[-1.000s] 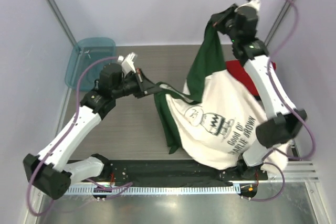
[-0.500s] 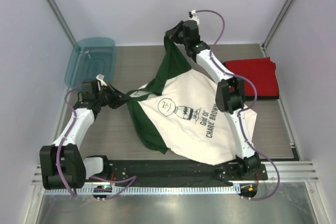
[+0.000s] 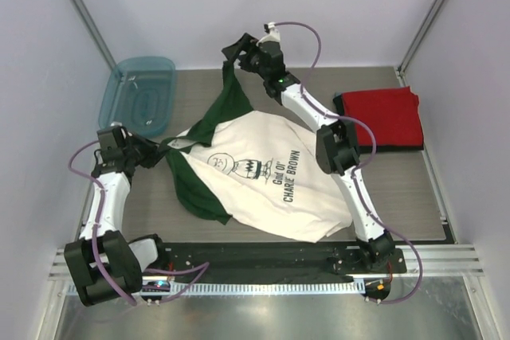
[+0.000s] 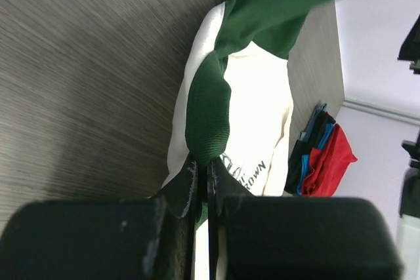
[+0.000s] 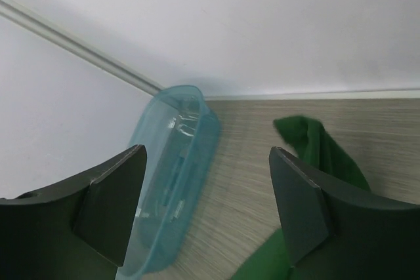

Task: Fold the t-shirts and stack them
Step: Flatten the tshirt out

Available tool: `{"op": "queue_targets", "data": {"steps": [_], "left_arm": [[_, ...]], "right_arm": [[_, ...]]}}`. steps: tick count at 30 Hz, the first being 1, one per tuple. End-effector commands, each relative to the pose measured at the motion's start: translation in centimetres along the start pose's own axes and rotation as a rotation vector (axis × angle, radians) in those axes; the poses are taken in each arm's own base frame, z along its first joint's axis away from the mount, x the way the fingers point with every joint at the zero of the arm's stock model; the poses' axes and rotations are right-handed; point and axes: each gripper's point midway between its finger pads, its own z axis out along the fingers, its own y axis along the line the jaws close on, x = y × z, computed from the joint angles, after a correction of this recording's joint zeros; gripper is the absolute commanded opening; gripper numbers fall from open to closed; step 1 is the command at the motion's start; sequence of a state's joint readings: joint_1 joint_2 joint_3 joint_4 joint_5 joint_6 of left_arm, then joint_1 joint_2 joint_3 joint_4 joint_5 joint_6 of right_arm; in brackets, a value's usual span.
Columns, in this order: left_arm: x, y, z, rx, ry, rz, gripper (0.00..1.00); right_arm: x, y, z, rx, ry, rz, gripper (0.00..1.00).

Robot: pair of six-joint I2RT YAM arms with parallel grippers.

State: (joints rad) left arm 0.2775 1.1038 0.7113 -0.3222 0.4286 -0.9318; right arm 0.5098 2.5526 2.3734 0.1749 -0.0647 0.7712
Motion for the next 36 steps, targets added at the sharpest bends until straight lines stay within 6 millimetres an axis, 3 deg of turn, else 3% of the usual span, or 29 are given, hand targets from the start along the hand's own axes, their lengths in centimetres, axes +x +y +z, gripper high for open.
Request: {"op": "queue_targets", "data": {"steps": [1,2,3,4,5,6,7,8,9,10,12,13,15,16,18,22,25,29,36], "left_arm": [[-0.6,-0.4,-0.4,0.004,-0.016,0.018,0.0],[-0.5,-0.4,-0.3,0.004,-0.008,0.017,0.0],[-0.4,-0.3,-0.2,0.003,-0.005,0.016,0.0],[-0.4,-0.3,-0.2,0.003,-0.003,0.017,0.0],[-0.5,-0.4,-0.3,0.006,-0.006,0.015,0.0],[-0.5,-0.5,-0.3,0.007,-0.009,0.017,0.0],[-0.7,-0.7,-0.4,0.014,-0.014,0.018,0.0],[-0.7,-0.9,-0.5,0.021,-0.016,0.018,0.0],[-0.7,-1.1,-0.7,0.027,-0.02,0.022,0.0],[-0.8,-1.4,-0.8,0.033,-0.023,0.025,0.0],[-0.8,-1.7,-1.0,0.043,-0.027,0.03,0.0],[-0.8,-1.9,-1.1,0.049,-0.026,0.032,0.0],[-0.7,-2.0,-1.1,0.055,-0.024,0.033,0.0],[-0.8,-1.9,-1.1,0.053,-0.025,0.03,0.0],[-0.6,-1.9,-0.9,0.054,-0.015,0.021,0.0],[-0.1,-1.8,-0.6,0.055,0.019,0.008,0.0],[0.0,-1.7,-0.4,0.051,0.028,0.0,0.0],[0.0,-2.1,-0.5,0.065,0.024,0.007,0.0],[0.2,-2.4,-0.5,0.077,0.033,0.012,0.0]], "right_arm": [[-7.5,4.4,-4.1,0.007,-0.053,-0.129,0.81],[-5.5,1.6,-5.0,0.075,0.015,-0.152,0.79],[-7.8,3.4,-7.1,0.077,-0.003,-0.183,0.77],[-5.2,-0.4,-8.8,0.198,0.083,-0.216,0.74],[-5.7,-1.2,-10.3,0.254,0.085,-0.234,0.73],[-7.4,-0.2,-12.6,0.272,0.067,-0.247,0.7],[-7.1,-1.1,-14.4,0.321,0.094,-0.251,0.69],[-5.0,-4.4,-16.7,0.421,0.145,-0.255,0.62],[-4.6,-5.3,-18.3,0.464,0.157,-0.255,0.58],[-3.8,-6.2,-21.6,0.515,0.186,-0.26,0.51],[-3.6,-7.8,-25.2,0.613,0.172,-0.271,0.42],[-2.6,-9.0,-28.2,0.658,0.19,-0.279,0.41],[-2.7,-10.3,-31.3,0.742,0.155,-0.277,0.38],[-1.2,-12.0,-33.4,0.789,0.193,-0.275,0.37],[-1.1,-12.1,-35.4,0.8,0.193,-0.281,0.38],[2.0,-16.0,-40.5,0.944,0.299,-0.33,0.4],[3.6,-18.3,-42.8,1.02,0.345,-0.344,0.45],[4.4,-20.5,-44.1,1.098,0.377,-0.355,0.5],[6.8,-21.9,-41.2,1.074,0.465,-0.315,0.52]]}}
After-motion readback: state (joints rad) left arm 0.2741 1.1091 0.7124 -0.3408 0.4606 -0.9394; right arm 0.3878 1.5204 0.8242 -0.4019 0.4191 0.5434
